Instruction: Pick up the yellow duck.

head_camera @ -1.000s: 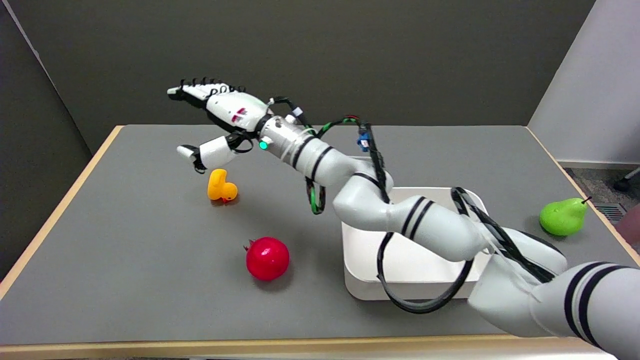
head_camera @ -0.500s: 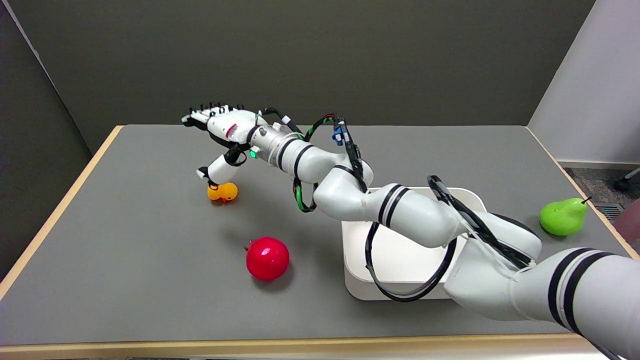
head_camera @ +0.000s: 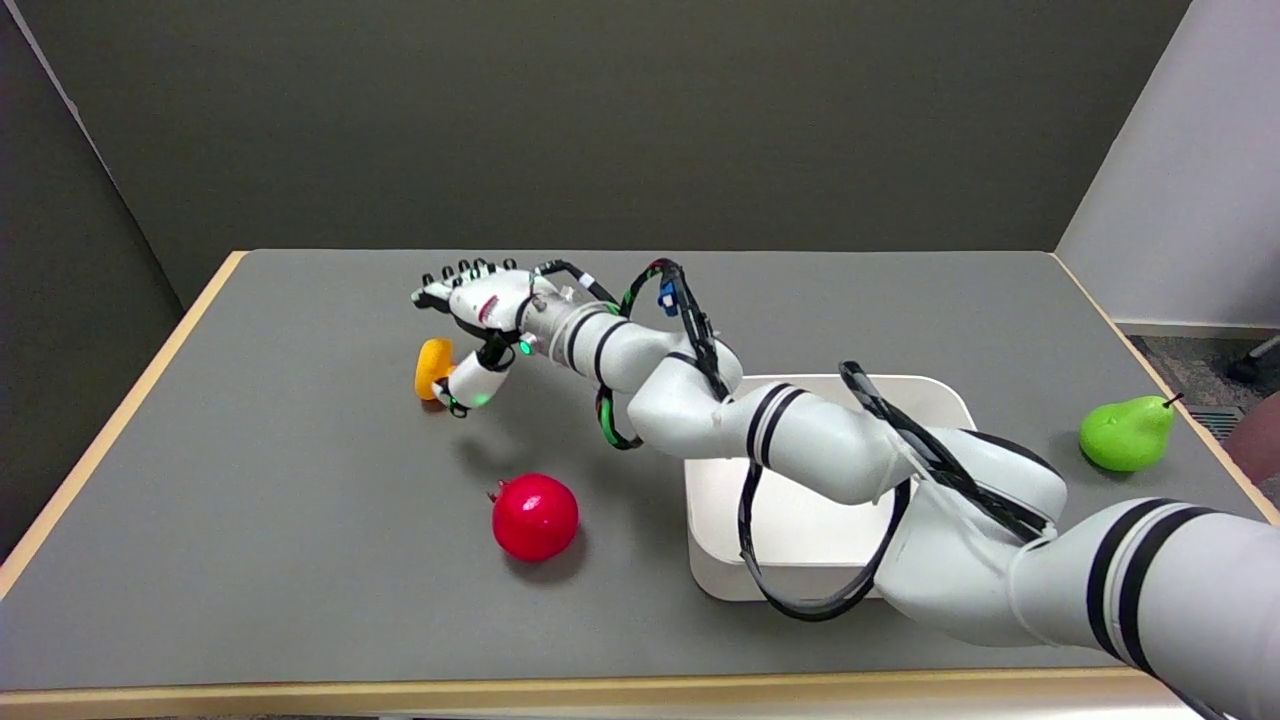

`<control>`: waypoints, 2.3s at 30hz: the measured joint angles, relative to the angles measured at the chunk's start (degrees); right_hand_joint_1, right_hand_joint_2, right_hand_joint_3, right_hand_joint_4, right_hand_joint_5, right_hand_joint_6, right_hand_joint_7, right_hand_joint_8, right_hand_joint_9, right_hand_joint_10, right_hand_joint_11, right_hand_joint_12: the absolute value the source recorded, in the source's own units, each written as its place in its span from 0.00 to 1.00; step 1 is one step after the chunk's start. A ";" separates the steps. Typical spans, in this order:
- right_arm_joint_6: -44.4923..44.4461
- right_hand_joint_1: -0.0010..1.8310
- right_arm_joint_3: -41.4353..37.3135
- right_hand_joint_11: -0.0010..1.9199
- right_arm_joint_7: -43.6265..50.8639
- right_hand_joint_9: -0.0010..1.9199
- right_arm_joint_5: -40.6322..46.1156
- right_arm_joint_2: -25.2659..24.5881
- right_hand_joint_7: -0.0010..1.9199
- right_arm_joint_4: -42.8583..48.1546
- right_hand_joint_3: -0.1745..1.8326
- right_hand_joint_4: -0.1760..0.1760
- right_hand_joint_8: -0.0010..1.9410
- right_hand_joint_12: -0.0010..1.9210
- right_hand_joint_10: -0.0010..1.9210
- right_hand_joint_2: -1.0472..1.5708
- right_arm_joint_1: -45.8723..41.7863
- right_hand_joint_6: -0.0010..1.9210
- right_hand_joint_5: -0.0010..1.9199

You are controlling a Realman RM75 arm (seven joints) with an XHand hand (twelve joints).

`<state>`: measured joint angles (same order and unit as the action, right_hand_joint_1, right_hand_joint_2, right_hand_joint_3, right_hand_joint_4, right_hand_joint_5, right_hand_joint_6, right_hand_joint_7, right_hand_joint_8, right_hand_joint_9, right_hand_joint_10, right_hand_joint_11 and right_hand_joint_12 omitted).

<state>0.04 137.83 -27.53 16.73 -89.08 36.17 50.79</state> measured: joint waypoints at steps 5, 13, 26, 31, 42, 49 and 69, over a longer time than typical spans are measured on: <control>0.07 0.44 0.18 0.00 0.40 0.01 0.41 -0.35 0.04 -1.53 0.59 0.50 0.09 0.33 0.16 0.62 -0.65 0.21 0.02; -0.45 0.44 0.34 0.00 0.78 0.01 1.15 -0.77 0.03 -2.75 0.59 0.51 0.10 0.34 0.17 0.62 -1.39 0.21 0.02; -1.67 0.42 0.42 0.00 1.16 0.01 1.74 -1.24 0.03 -3.46 0.59 0.51 0.12 0.36 0.18 0.64 -1.60 0.20 0.02; -2.66 0.34 0.22 0.00 1.35 0.00 1.88 -1.40 0.05 -3.67 0.53 0.54 0.12 0.39 0.23 0.66 -1.29 0.16 0.05; -4.46 0.34 -0.05 0.00 1.57 0.01 1.95 -1.83 0.06 -4.04 0.54 0.54 0.11 0.40 0.23 0.65 -0.51 0.16 0.05; -4.87 0.44 0.02 0.00 1.54 0.00 1.98 -2.06 0.03 -4.43 0.60 0.53 0.17 0.40 0.23 0.64 -0.38 0.22 0.02; -4.87 0.34 3.17 0.00 -0.65 0.02 2.06 -2.28 0.06 -2.29 0.58 0.71 0.14 0.49 0.25 0.65 -2.23 0.21 0.06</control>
<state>-4.83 140.99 -28.18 18.79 -91.36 33.88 48.56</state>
